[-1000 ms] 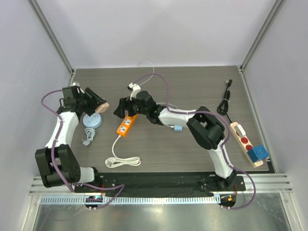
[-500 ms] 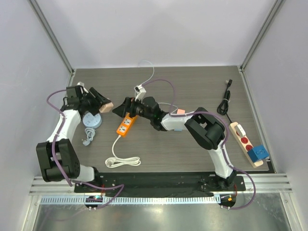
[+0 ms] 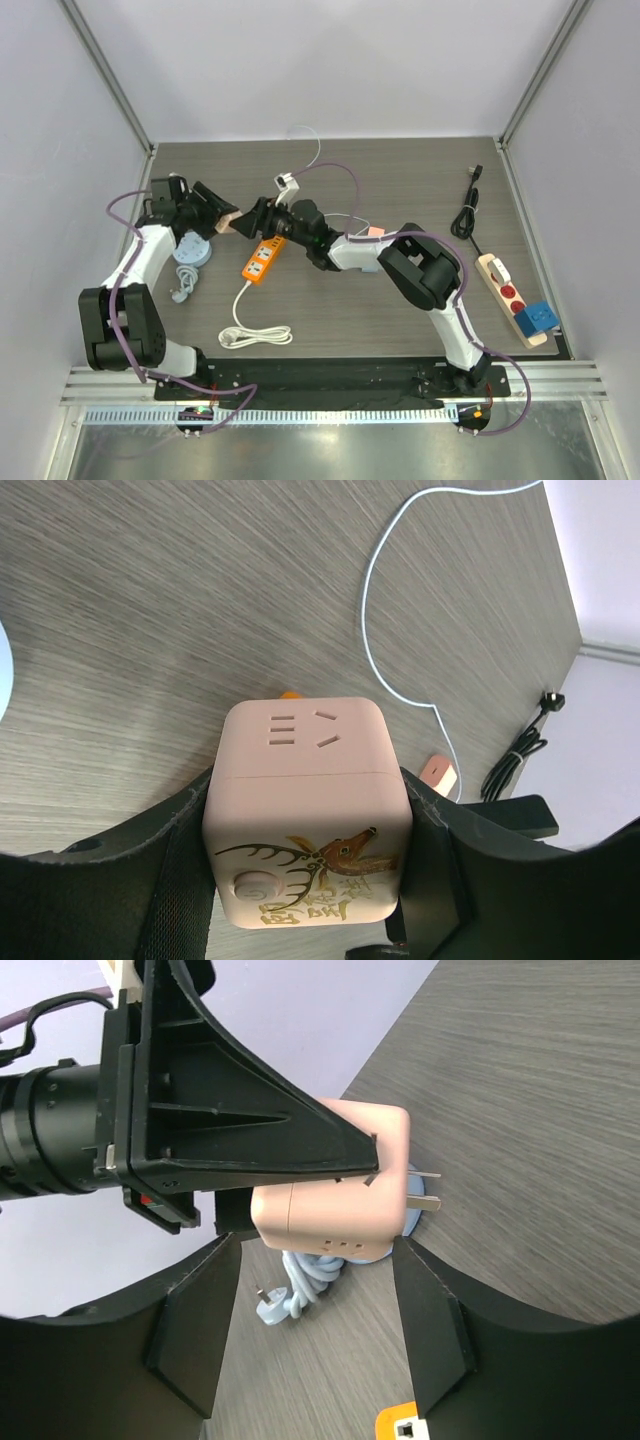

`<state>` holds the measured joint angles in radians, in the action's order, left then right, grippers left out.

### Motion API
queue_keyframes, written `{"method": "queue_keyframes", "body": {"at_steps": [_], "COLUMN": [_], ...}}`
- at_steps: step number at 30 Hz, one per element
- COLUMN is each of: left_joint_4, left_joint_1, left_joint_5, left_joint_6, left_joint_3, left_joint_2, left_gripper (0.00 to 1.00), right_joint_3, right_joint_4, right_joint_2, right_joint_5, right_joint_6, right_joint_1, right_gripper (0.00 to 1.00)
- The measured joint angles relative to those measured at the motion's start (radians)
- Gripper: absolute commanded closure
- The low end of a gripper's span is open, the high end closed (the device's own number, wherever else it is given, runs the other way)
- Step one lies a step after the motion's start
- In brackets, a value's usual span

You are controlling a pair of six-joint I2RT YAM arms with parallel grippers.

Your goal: Pull the plug off the socket

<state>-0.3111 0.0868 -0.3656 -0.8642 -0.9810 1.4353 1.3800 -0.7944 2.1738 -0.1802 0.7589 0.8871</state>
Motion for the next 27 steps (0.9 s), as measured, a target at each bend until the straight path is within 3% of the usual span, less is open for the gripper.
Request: {"method": "queue_keyframes", "body": {"at_steps": [6, 16, 22, 27], "left_joint_4": [0.032, 0.060, 0.061, 0.065], "left_joint_1": [-0.048, -0.117, -0.176, -0.243], "left_joint_5": [0.049, 0.111, 0.116, 0.100], "left_joint_6": [-0.067, -0.133, -0.173, -0.197], "left_joint_3": [0.013, 0.054, 0.056, 0.073], "left_joint_2": [-0.013, -0.100, -0.121, -0.133], "left_gripper": [1.00, 0.99, 0.99, 1.00], "right_joint_3": [-0.019, -0.088, -0.132, -0.197], "right_joint_4": [-0.009, -0.014, -0.025, -0.058], "right_joint_2": [-0.002, -0.072, -0.103, -0.127], "right_joint_5": [0.031, 0.030, 0.031, 0.040], "right_joint_6": [-0.004, -0.026, -0.034, -0.046], "right_joint_1": [-0.006, 0.000, 0.002, 0.003], "right_gripper": [0.38, 0.37, 0.27, 0.27]}}
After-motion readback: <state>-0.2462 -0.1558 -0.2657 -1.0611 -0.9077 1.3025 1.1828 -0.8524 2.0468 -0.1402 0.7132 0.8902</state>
